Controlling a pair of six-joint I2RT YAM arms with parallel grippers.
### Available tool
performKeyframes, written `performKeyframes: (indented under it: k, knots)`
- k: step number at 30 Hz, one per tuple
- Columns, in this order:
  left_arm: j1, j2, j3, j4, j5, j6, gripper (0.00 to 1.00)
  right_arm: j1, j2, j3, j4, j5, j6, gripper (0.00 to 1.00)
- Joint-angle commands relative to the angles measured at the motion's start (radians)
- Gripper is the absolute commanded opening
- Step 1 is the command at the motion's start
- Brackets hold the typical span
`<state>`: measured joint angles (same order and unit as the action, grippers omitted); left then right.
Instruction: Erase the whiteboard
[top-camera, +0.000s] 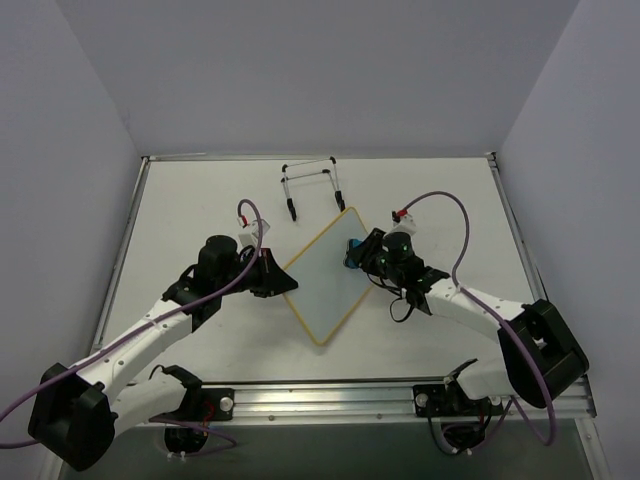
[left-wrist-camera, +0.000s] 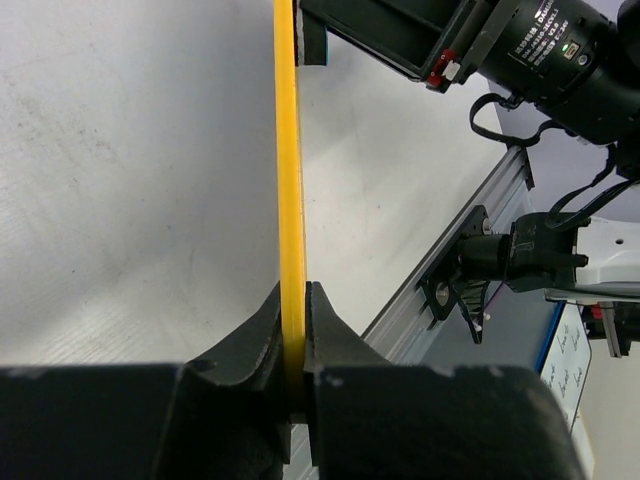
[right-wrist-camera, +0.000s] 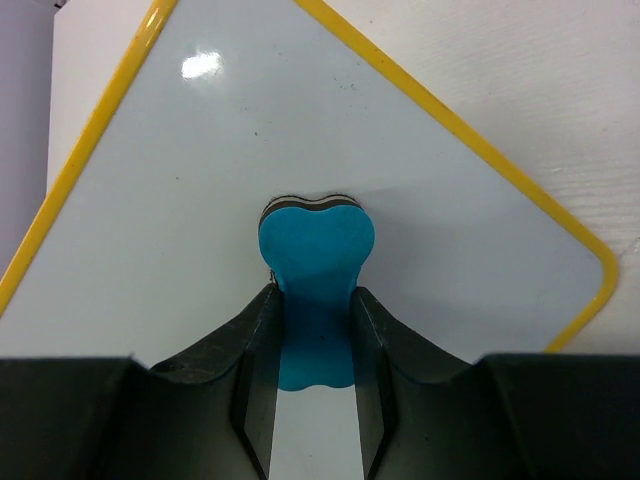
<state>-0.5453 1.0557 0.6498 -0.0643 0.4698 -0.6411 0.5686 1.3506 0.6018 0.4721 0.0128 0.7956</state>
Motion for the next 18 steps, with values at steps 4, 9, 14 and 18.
performKeyframes:
  k: [4,9,14,18]
  knots:
    - [-0.021,-0.039,0.022,0.080,0.141,-0.008,0.02,-0.044,0.013,-0.186,0.128,-0.019,-0.003,0.00]
    - [-0.021,-0.042,0.027,0.077,0.138,-0.006,0.02,-0.056,-0.041,-0.293,0.131,0.013,-0.007,0.00]
    - [-0.021,-0.042,0.030,0.083,0.141,-0.014,0.02,-0.087,-0.064,-0.356,0.148,-0.004,-0.010,0.00]
    - [-0.019,-0.057,0.045,0.045,0.122,0.001,0.02,-0.085,-0.126,-0.301,0.025,0.004,0.016,0.00]
